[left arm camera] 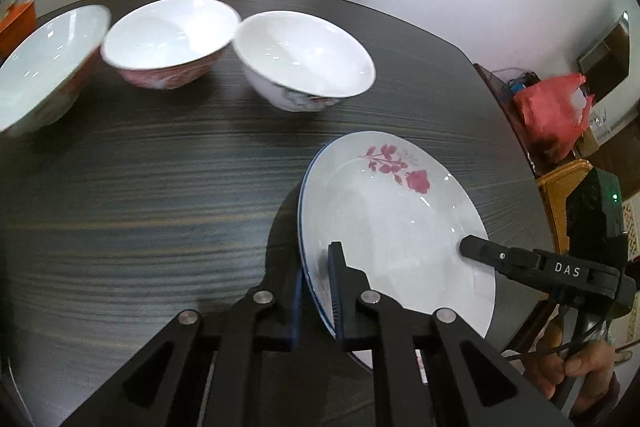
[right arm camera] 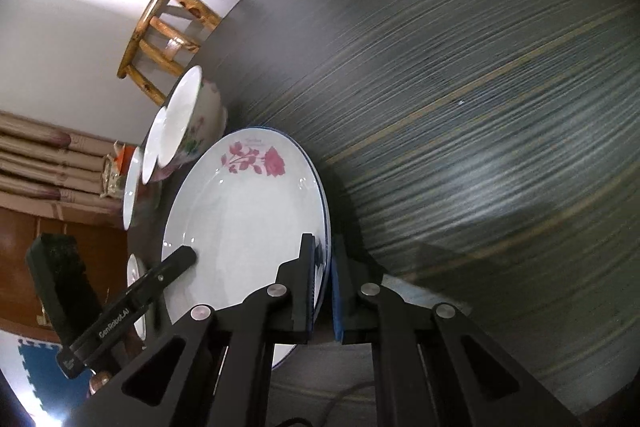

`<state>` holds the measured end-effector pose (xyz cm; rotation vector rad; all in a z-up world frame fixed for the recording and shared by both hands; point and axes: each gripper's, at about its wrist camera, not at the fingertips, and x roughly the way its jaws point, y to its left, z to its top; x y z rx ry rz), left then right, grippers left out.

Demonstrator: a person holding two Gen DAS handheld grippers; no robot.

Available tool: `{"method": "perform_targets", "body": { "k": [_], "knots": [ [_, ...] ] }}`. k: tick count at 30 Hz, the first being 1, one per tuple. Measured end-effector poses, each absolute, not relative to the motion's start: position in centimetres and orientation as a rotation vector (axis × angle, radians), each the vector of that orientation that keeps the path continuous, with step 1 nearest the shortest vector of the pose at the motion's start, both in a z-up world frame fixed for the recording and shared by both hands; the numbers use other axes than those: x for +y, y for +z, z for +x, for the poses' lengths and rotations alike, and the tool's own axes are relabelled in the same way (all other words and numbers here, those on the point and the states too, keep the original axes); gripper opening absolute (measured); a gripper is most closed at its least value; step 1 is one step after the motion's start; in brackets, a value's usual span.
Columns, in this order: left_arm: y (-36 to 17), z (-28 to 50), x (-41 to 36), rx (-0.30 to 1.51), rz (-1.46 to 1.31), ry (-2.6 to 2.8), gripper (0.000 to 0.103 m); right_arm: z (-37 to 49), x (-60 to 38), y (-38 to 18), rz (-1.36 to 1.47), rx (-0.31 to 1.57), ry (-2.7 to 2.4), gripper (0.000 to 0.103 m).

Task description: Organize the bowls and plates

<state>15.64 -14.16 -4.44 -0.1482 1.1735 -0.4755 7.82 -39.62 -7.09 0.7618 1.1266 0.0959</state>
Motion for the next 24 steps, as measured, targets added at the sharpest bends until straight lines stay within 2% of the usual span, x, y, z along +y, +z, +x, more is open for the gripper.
{"method": "perform_targets", "body": {
  "k": [8,24],
  "knots": [
    [-3.0,13.9,-9.2,1.134,-0.177,-0.411,0.011,8.1,-35.4,-5.9,0.732,1.133,0.160,0.008],
    [1.4,10.8,10.8,1.023,-0.300,-0.101,0.011,14.2,-16.0,-2.8,0.608,1.174,0.446,0.008]
  ]
}}
